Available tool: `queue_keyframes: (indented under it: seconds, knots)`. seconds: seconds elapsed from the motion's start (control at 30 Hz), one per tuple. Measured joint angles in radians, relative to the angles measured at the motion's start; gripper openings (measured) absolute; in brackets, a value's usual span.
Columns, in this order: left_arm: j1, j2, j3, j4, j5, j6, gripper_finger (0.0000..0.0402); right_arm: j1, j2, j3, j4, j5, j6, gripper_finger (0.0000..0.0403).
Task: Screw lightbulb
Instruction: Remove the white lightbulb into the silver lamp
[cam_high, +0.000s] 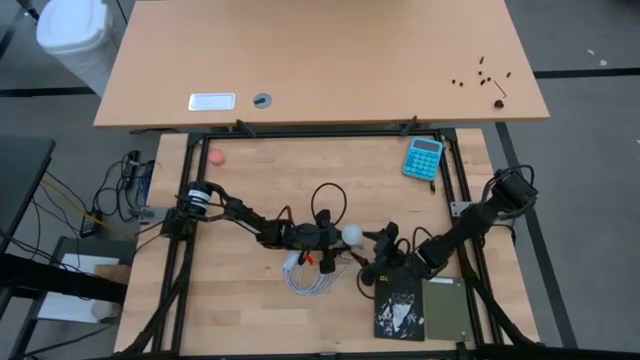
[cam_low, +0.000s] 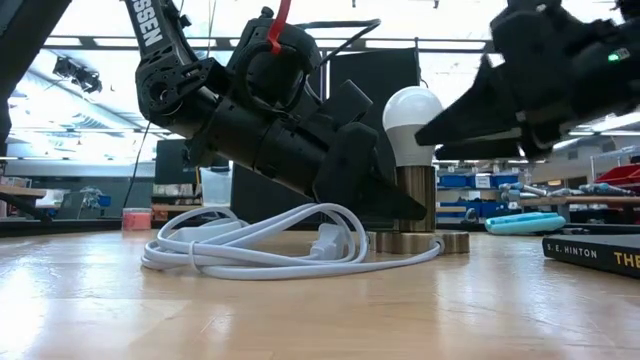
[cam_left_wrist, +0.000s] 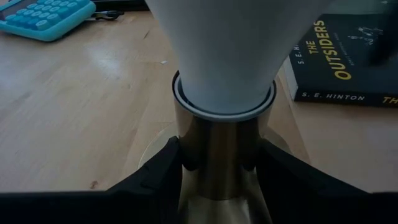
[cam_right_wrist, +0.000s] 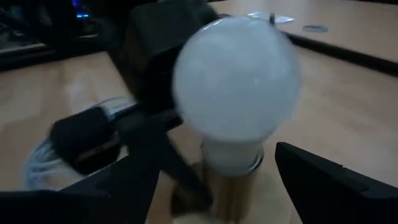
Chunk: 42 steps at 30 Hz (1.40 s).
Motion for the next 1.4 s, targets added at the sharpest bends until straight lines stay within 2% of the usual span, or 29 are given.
queue_keyframes:
  seconds: [0.17,0.33,0.57,0.77,1.17,1.4]
  knots:
    - [0.000,0.000,0.000,0.000,0.000,-0.002,0.0185,-0.057,0.009,0.000,0.031,-0.025,-0.020,0.0321]
    - [0.000,0.000,-0.001,0.001,-0.001,-0.003,0.0185,-0.088,0.010,0.000,0.084,-0.058,-0.120,0.0317]
    - [0.000,0.001,-0.001,0.009,-0.002,-0.003,0.0185,-0.139,0.081,-0.003,0.255,-0.120,-0.272,0.0317]
    - [0.000,0.001,-0.001,0.009,-0.001,-0.002,0.0185,-0.119,0.180,-0.002,0.505,-0.042,-0.430,0.0316]
    - [0.000,0.001,-0.001,0.009,0.001,-0.002,0.0185,-0.083,0.223,-0.002,0.637,0.051,-0.535,0.0304]
    - [-0.001,0.000,0.000,0.003,0.002,-0.002,0.0185,-0.084,0.224,-0.004,0.622,0.044,-0.538,0.0229]
